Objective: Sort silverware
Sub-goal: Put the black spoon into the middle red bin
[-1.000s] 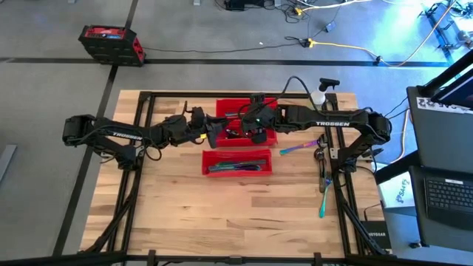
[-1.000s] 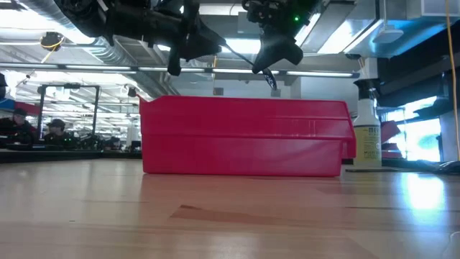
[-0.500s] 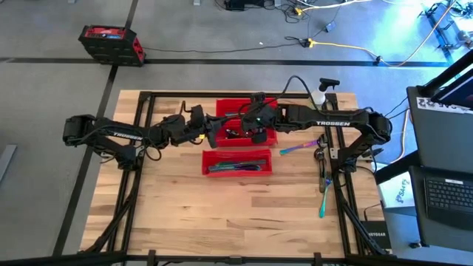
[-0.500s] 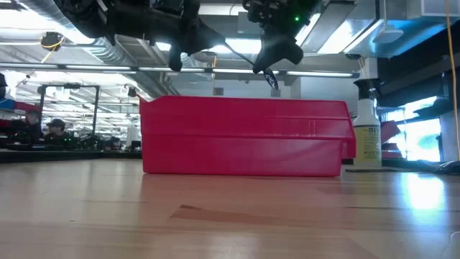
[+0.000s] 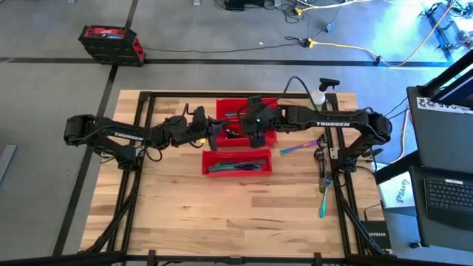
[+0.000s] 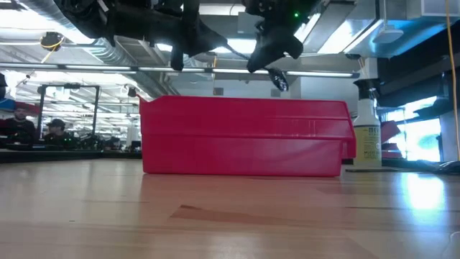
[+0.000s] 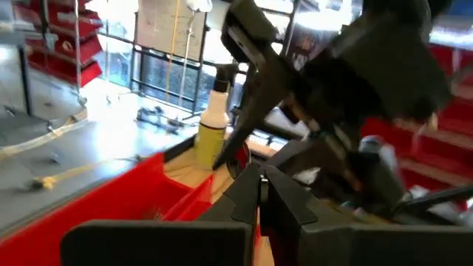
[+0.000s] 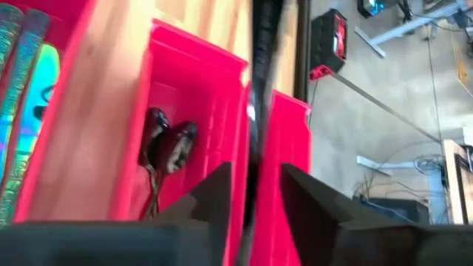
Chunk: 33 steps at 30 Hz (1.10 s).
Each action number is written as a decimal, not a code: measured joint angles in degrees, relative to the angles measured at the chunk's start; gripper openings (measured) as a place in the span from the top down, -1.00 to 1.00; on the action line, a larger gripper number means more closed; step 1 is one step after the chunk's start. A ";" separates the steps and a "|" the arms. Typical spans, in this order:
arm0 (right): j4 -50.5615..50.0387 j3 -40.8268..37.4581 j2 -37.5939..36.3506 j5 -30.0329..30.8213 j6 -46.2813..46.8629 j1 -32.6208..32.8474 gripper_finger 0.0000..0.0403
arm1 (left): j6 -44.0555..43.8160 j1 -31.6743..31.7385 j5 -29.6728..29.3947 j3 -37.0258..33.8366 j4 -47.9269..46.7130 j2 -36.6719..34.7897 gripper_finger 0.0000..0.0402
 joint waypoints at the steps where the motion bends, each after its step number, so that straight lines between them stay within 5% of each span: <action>1: 0.22 0.00 -0.10 0.44 0.59 -0.01 0.33 | 2.43 0.05 0.23 0.00 -0.42 0.00 1.00; 6: 0.24 0.00 -0.26 0.89 1.60 -0.03 -0.08 | 14.99 0.75 2.41 0.00 -3.14 0.00 1.00; 15: -0.10 1.27 -0.68 -7.86 7.73 0.02 -0.59 | 26.30 4.01 13.46 0.00 -7.67 1.57 1.00; 21: -0.52 4.25 -0.79 -15.30 10.48 -0.04 -0.69 | 36.30 5.29 20.99 0.00 -8.25 4.51 1.00; 33: -2.76 7.08 -0.81 -17.27 11.69 -0.02 -0.70 | 53.90 5.84 19.07 0.00 -8.01 8.43 1.00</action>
